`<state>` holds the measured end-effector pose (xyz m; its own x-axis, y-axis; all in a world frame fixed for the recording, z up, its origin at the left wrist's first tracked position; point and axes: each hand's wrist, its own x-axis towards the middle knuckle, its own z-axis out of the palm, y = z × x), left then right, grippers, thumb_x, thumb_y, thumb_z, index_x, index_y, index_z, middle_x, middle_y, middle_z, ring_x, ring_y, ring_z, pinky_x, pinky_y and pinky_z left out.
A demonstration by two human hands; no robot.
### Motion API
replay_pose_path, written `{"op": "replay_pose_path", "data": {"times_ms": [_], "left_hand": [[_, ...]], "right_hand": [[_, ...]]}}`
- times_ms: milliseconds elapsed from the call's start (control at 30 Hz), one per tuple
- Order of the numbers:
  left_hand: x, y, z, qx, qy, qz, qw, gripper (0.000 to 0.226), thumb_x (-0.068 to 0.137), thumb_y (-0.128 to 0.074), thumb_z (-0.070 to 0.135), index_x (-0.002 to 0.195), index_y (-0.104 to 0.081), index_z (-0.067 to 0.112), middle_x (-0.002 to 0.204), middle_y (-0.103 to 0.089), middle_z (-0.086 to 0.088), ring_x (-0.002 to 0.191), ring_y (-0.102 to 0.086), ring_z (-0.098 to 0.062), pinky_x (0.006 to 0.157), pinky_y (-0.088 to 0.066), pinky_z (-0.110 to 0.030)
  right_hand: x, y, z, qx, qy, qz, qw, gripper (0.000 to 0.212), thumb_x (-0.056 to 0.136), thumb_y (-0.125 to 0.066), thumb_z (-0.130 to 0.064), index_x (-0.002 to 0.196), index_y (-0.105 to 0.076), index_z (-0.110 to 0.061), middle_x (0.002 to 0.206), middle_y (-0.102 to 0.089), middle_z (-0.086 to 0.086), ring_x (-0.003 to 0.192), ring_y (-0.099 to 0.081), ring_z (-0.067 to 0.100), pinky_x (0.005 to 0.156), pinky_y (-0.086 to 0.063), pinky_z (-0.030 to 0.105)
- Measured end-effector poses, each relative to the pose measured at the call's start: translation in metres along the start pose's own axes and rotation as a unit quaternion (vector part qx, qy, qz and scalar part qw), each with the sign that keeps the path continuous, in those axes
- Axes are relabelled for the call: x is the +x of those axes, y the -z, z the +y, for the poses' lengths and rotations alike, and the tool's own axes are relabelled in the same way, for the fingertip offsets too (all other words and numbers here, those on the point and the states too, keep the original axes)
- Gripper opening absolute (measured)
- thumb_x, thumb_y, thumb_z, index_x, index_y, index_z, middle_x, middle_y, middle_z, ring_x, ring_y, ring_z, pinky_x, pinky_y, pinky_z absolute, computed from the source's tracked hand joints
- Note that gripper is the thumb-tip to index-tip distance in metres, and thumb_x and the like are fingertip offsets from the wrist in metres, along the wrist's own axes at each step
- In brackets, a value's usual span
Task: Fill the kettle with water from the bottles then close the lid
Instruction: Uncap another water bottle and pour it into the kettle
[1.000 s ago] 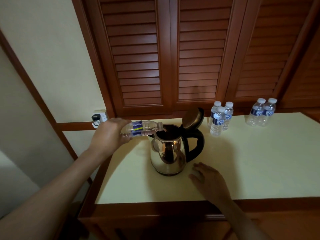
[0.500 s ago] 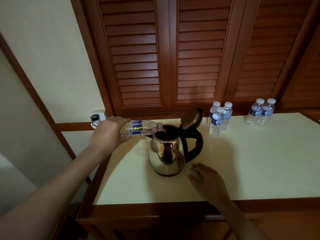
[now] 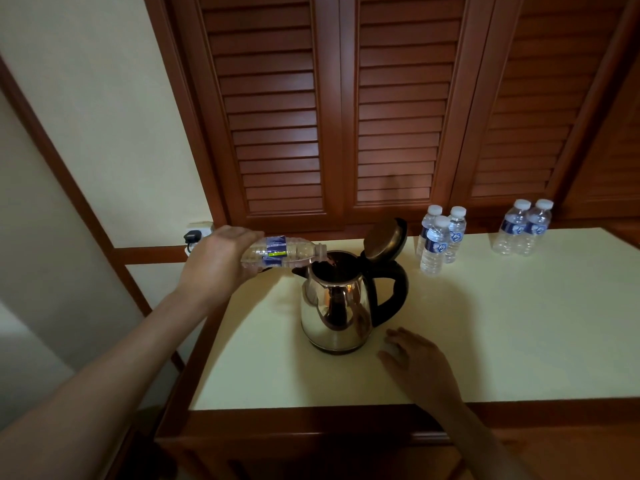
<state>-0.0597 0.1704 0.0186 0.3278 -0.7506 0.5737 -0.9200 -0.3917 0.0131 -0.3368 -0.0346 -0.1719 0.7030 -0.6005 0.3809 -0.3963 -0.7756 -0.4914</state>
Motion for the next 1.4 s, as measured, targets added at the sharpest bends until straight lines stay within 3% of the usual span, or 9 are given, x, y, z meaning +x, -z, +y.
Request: {"op": "replay_pose_path", "data": {"times_ms": [133,267,367,533,667,833,1100,1200,1400], "left_hand": [[0.001,0.002,0.000,0.007,-0.005,-0.003,1.000,0.064,0.065,-0.092,0.014,0.125,-0.070,0.012,0.114,-0.073,-0.008,0.103,-0.066,-0.031,0.082,-0.054,-0.039],[0.003,0.004,0.002,0.011,-0.019,-0.003,1.000,0.064,0.065,-0.093,0.013,0.124,-0.070,0.010,0.113,-0.073,-0.010,0.103,-0.066,-0.033,0.082,-0.054,-0.039],[0.003,0.004,0.002,0.018,-0.028,-0.003,0.999,0.064,0.065,-0.093,0.013,0.125,-0.069,0.009,0.114,-0.073,-0.010,0.104,-0.066,-0.033,0.082,-0.054,-0.039],[0.003,0.006,0.003,0.027,-0.038,-0.003,0.999,0.065,0.065,-0.094,0.012,0.125,-0.069,0.009,0.115,-0.072,-0.010,0.105,-0.065,-0.031,0.081,-0.055,-0.040],[0.005,0.009,0.005,0.031,-0.047,0.003,0.998,0.064,0.066,-0.093,0.009,0.125,-0.069,0.007,0.116,-0.072,-0.011,0.105,-0.065,-0.032,0.080,-0.055,-0.040],[0.010,0.011,0.008,0.038,-0.055,0.003,0.998,0.065,0.064,-0.093,0.007,0.124,-0.069,0.005,0.116,-0.072,-0.013,0.105,-0.066,-0.034,0.080,-0.056,-0.039],[0.015,0.012,0.011,0.043,-0.084,-0.002,0.995,0.068,0.064,-0.091,0.002,0.127,-0.067,0.004,0.121,-0.069,-0.016,0.112,-0.062,-0.035,0.080,-0.056,-0.041],[0.018,0.013,0.013,0.048,-0.097,0.006,0.994,0.068,0.065,-0.089,-0.002,0.129,-0.065,0.003,0.123,-0.068,-0.018,0.114,-0.061,-0.037,0.082,-0.056,-0.043],[0.026,0.015,0.014,0.078,-0.127,0.024,0.989,0.067,0.067,-0.086,-0.006,0.130,-0.064,0.001,0.126,-0.066,-0.021,0.117,-0.060,-0.041,0.088,-0.055,-0.047]], "right_hand": [[-0.001,0.002,-0.004,-0.044,0.051,0.011,0.998,0.027,0.063,-0.092,-0.016,0.086,-0.077,-0.017,0.100,-0.076,-0.001,0.099,-0.071,0.018,0.085,-0.051,0.026],[0.001,-0.005,0.007,-0.006,0.039,-0.008,0.999,0.016,0.075,-0.084,-0.019,0.089,-0.076,-0.018,0.108,-0.074,-0.004,0.113,-0.061,0.012,0.098,-0.030,0.011],[0.002,-0.007,0.007,-0.026,0.048,-0.003,0.998,0.020,0.069,-0.088,-0.018,0.085,-0.075,-0.019,0.104,-0.075,-0.004,0.108,-0.066,0.016,0.098,-0.031,0.017],[0.001,-0.014,0.014,-0.016,0.040,-0.005,0.999,0.028,0.084,-0.059,-0.040,0.093,-0.075,-0.020,0.113,-0.072,-0.006,0.115,-0.063,0.015,0.103,-0.033,0.019],[0.002,-0.013,0.012,-0.020,0.034,0.019,0.999,0.022,0.077,-0.081,-0.026,0.096,-0.076,-0.016,0.112,-0.073,-0.004,0.113,-0.065,0.017,0.100,-0.043,0.031],[0.002,-0.019,0.021,-0.027,0.048,0.002,0.998,0.035,0.085,-0.059,-0.043,0.106,-0.073,-0.019,0.119,-0.070,-0.008,0.121,-0.059,0.013,0.103,-0.048,0.036],[0.002,-0.019,0.020,-0.037,0.057,-0.004,0.998,0.038,0.089,-0.051,-0.046,0.103,-0.074,-0.020,0.122,-0.069,-0.007,0.122,-0.059,0.014,0.105,-0.045,0.035],[0.001,-0.017,0.019,-0.005,0.019,0.010,1.000,0.033,0.087,-0.066,-0.039,0.111,-0.073,-0.018,0.123,-0.069,-0.005,0.121,-0.059,0.014,0.105,-0.044,0.033],[0.002,-0.020,0.022,-0.014,0.020,-0.013,1.000,0.052,0.087,-0.044,-0.057,0.116,-0.071,-0.022,0.129,-0.065,-0.011,0.128,-0.052,0.007,0.110,-0.039,0.030]]}}
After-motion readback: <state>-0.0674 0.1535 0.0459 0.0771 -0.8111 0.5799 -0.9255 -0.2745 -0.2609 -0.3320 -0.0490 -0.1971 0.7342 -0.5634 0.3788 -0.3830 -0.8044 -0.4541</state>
